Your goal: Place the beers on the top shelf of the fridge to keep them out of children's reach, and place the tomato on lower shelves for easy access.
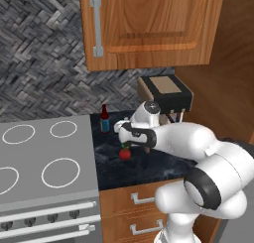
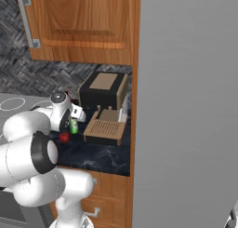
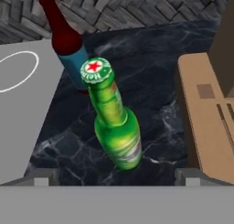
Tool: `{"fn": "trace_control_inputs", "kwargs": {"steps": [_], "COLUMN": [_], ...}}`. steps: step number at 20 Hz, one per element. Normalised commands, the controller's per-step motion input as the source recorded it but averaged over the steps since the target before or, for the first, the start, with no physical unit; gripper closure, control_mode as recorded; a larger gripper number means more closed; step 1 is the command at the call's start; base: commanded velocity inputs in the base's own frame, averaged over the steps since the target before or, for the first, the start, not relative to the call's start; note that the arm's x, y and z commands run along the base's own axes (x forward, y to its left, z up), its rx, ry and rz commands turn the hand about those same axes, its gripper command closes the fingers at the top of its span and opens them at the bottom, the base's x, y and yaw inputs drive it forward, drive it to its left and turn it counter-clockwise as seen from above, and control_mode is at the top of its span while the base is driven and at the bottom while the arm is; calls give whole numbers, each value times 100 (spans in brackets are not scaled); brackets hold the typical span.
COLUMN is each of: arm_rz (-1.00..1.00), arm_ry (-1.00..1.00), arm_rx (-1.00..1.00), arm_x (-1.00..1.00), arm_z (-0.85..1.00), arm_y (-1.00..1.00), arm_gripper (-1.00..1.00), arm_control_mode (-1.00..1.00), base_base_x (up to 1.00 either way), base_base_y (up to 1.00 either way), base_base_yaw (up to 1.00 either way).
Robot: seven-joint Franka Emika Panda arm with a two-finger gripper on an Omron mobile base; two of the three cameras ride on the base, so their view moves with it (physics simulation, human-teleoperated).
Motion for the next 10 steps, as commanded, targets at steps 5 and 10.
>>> {"fn": "trace_control_inputs", "kwargs": {"steps": [5, 10], "arm_rz": [0, 0], "arm_ry": [0, 0], "arm_rx": [0, 0], "arm_x": [27, 25], "arm_z": [-22, -21], "arm_y": [3, 7], "arm_gripper": [-100, -100], "arm_control_mode": [-100, -100], "base_base_x": [0, 0], "base_base_y": [0, 0], "base_base_yaw": [0, 0]}}
